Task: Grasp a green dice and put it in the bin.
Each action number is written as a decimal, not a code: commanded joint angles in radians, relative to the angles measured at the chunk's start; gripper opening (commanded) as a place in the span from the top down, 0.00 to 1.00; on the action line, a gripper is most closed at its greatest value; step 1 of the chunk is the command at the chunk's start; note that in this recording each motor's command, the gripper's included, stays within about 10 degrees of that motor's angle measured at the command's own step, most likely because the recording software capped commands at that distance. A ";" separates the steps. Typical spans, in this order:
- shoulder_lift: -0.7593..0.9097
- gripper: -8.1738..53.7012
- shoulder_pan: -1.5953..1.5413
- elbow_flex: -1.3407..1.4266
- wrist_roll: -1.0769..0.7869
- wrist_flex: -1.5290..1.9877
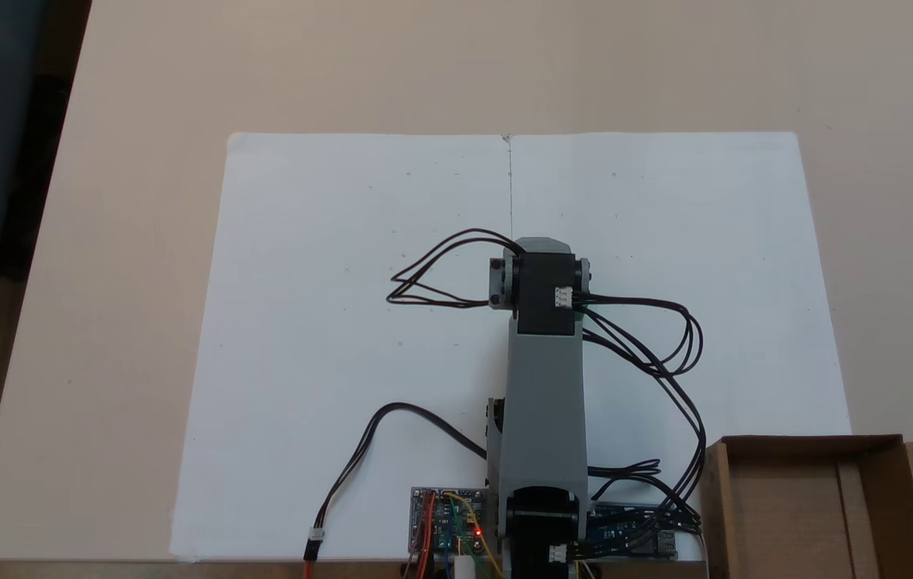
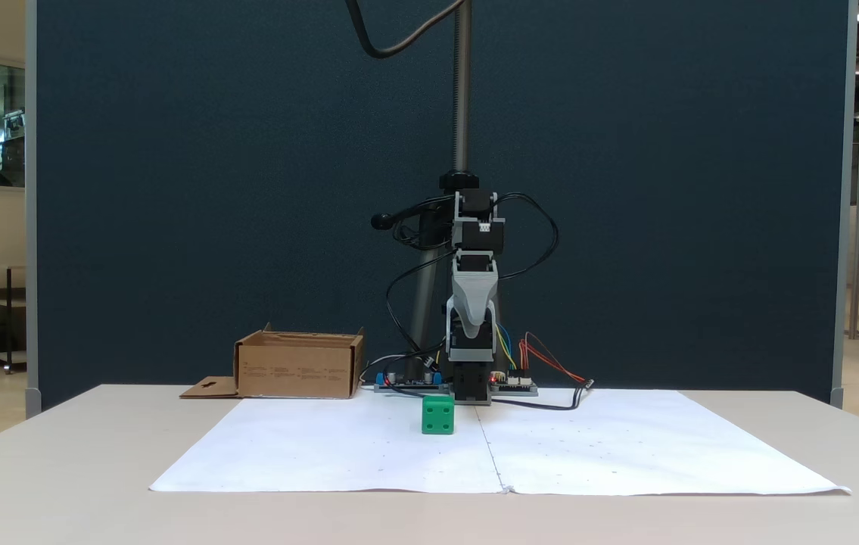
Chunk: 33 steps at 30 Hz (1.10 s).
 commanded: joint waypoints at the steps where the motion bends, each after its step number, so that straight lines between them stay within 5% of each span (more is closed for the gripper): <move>1: 0.052 0.17 0.044 -0.060 -0.106 0.038; 14: -0.302 0.12 0.236 -0.209 -0.209 0.023; 26: -0.296 0.13 0.272 -0.227 -0.250 0.012; 33: -0.089 0.13 0.259 -0.031 -0.252 0.011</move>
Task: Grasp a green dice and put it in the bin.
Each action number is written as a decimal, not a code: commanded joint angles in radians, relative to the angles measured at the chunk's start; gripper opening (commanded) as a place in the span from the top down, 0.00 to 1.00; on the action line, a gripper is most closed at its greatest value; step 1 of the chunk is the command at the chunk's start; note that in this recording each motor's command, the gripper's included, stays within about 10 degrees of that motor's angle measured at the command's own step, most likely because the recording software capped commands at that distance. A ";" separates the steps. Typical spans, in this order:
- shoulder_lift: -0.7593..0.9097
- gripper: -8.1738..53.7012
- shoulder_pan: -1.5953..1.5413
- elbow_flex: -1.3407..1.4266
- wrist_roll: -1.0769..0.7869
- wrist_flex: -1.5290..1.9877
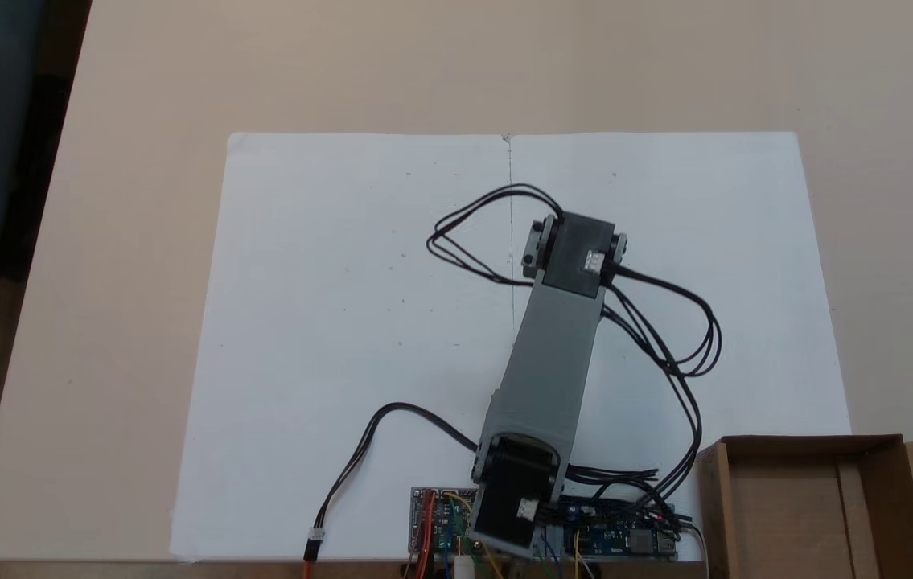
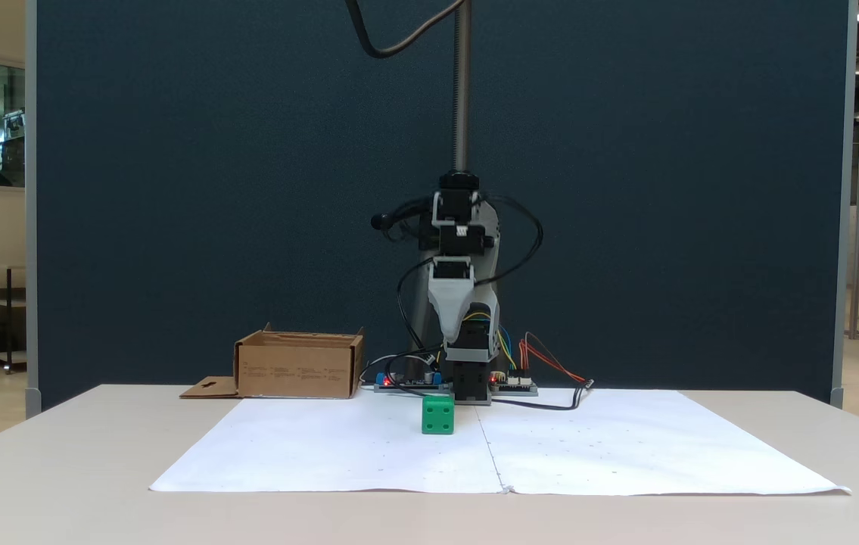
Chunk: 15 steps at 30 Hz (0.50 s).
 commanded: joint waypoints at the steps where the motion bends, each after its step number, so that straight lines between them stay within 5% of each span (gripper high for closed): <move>1: 0.084 0.13 0.000 0.034 -0.095 0.009; 15: 0.089 0.12 0.008 0.179 -0.091 -0.158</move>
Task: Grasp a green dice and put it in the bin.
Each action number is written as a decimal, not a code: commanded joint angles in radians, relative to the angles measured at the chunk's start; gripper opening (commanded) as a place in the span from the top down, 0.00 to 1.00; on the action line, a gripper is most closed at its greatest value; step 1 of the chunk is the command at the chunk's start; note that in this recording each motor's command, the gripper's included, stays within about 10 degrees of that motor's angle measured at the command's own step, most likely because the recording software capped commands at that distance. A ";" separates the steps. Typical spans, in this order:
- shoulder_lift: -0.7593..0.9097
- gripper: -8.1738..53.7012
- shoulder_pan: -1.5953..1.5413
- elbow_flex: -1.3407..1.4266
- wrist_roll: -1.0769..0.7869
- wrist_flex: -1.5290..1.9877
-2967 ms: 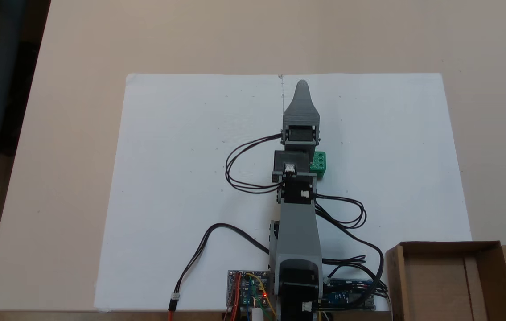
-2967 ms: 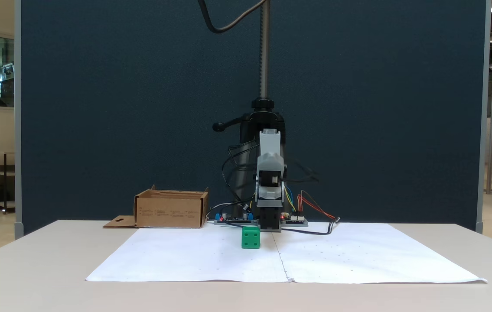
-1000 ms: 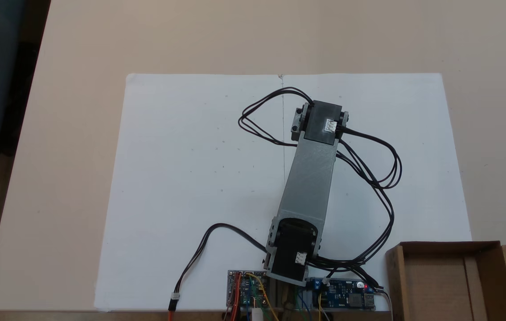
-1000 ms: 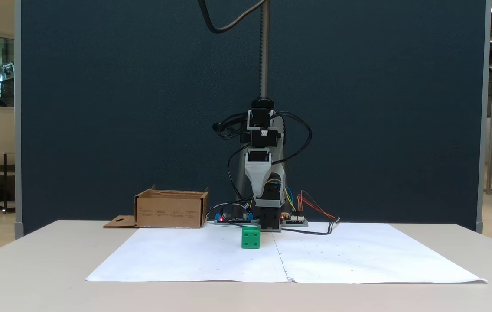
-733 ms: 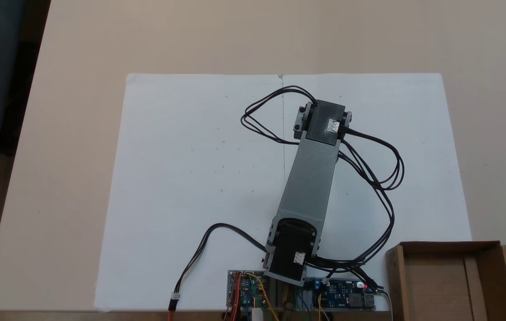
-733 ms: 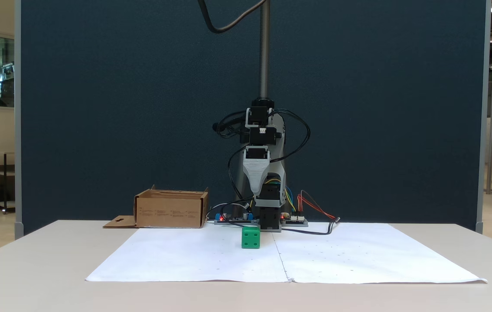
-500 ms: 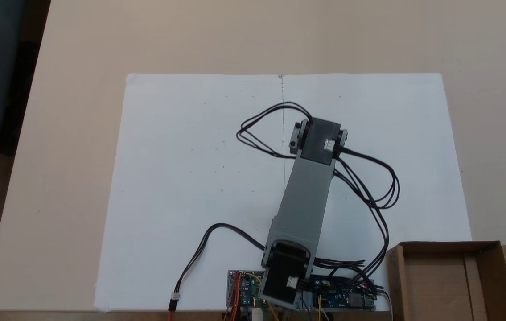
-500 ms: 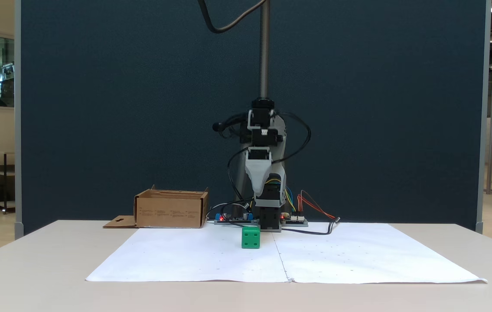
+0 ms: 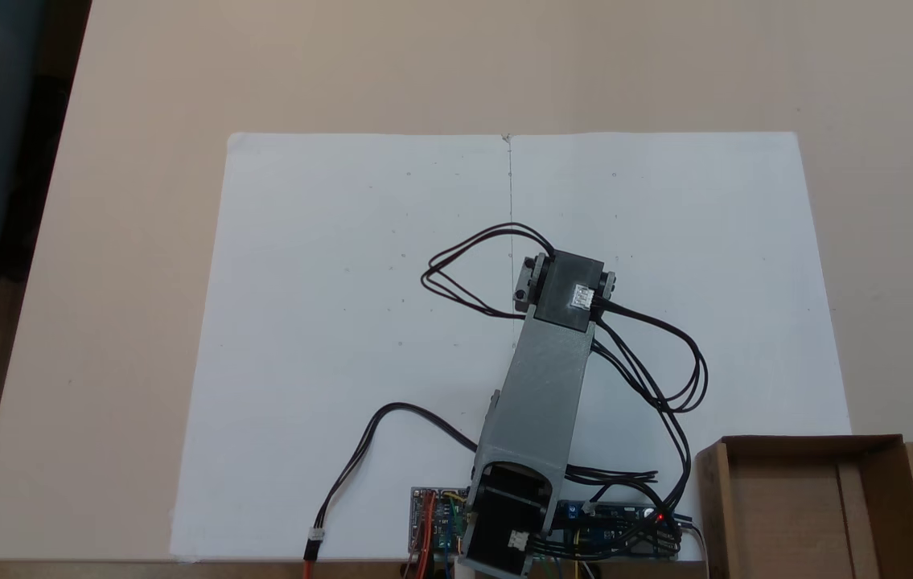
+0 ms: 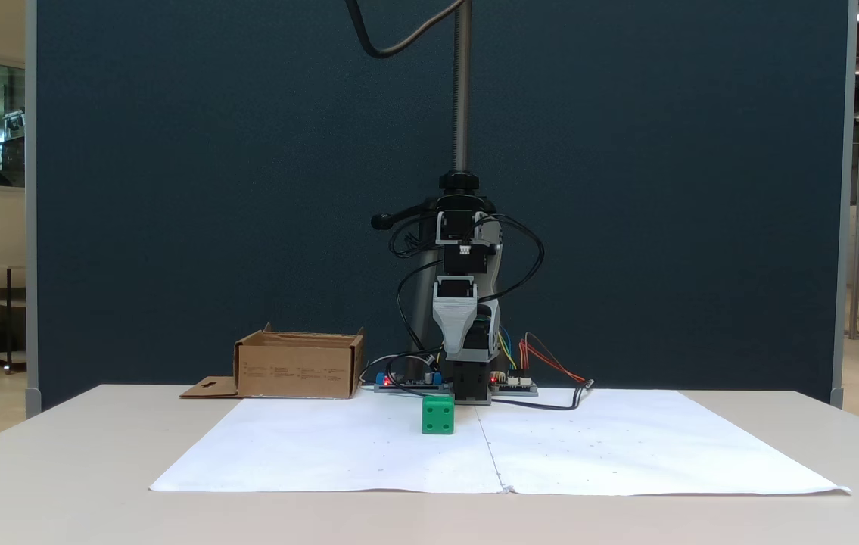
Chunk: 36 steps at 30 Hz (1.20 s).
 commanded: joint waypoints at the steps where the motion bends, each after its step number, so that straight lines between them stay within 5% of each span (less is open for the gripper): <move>1: -0.015 0.12 0.003 -0.006 -0.084 -0.097; 13: -0.184 0.11 0.026 -0.009 -0.114 -0.218; 36: -0.235 0.11 0.109 -0.020 -0.212 -0.250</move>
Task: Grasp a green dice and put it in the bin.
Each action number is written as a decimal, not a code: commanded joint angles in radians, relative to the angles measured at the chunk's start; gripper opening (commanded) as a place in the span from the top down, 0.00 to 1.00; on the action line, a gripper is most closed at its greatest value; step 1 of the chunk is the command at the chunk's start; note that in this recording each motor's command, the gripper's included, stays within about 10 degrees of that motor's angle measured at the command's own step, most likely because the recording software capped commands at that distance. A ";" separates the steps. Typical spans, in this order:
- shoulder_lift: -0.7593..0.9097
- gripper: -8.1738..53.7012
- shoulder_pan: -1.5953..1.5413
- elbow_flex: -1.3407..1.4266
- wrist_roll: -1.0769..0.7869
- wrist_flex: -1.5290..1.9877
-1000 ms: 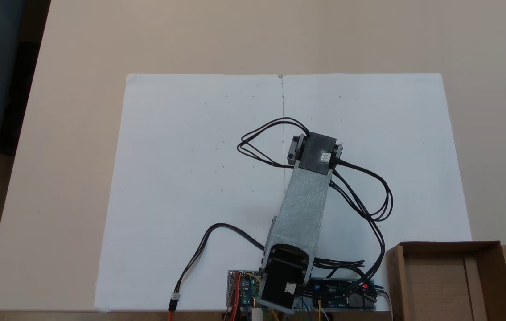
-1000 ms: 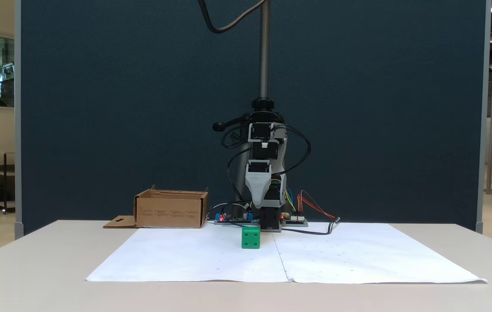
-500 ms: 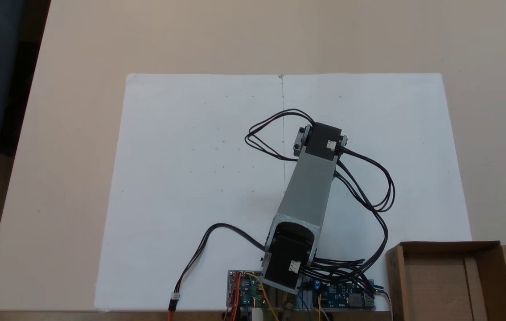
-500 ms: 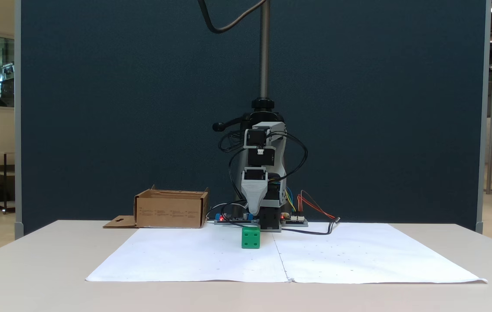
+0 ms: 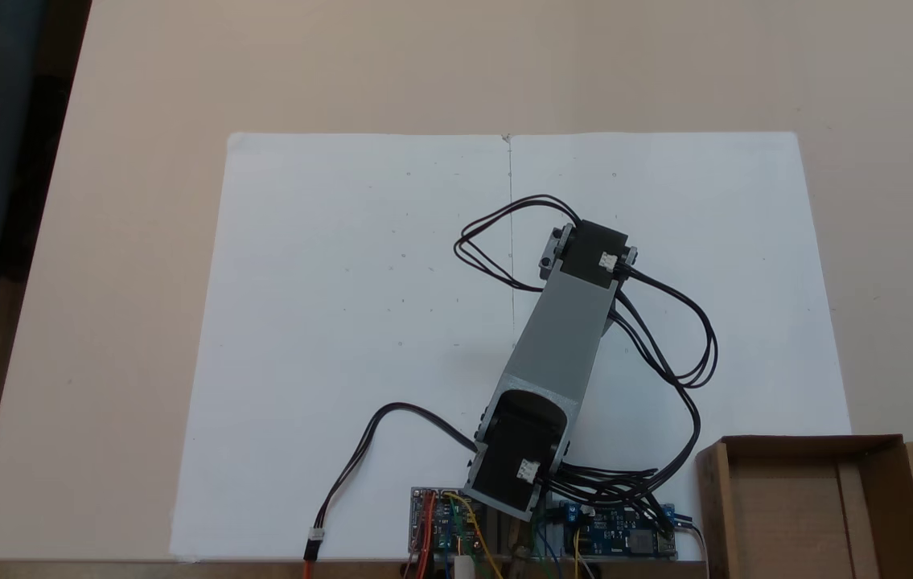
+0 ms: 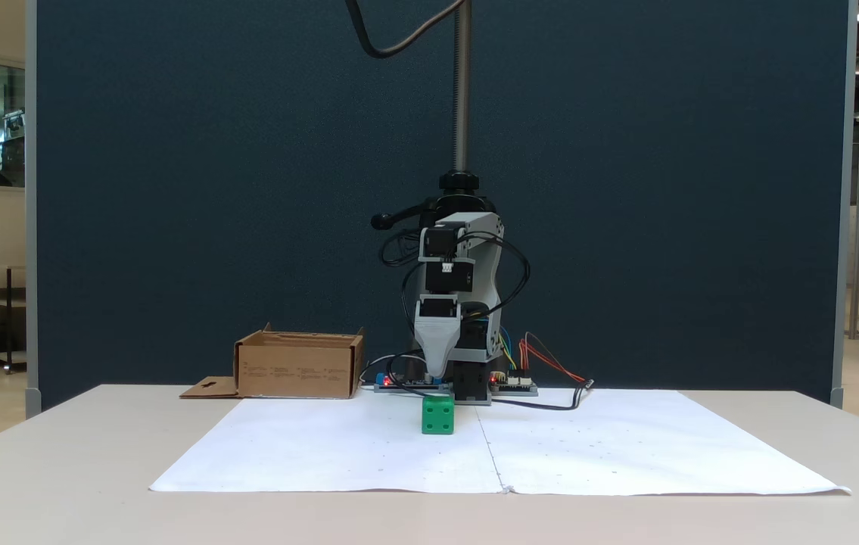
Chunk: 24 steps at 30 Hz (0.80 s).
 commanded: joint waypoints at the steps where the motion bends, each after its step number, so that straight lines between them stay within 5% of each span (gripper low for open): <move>1: 0.008 0.11 0.005 -0.028 -0.101 -0.018; 24: -0.143 0.11 -0.015 -0.048 -0.078 -0.137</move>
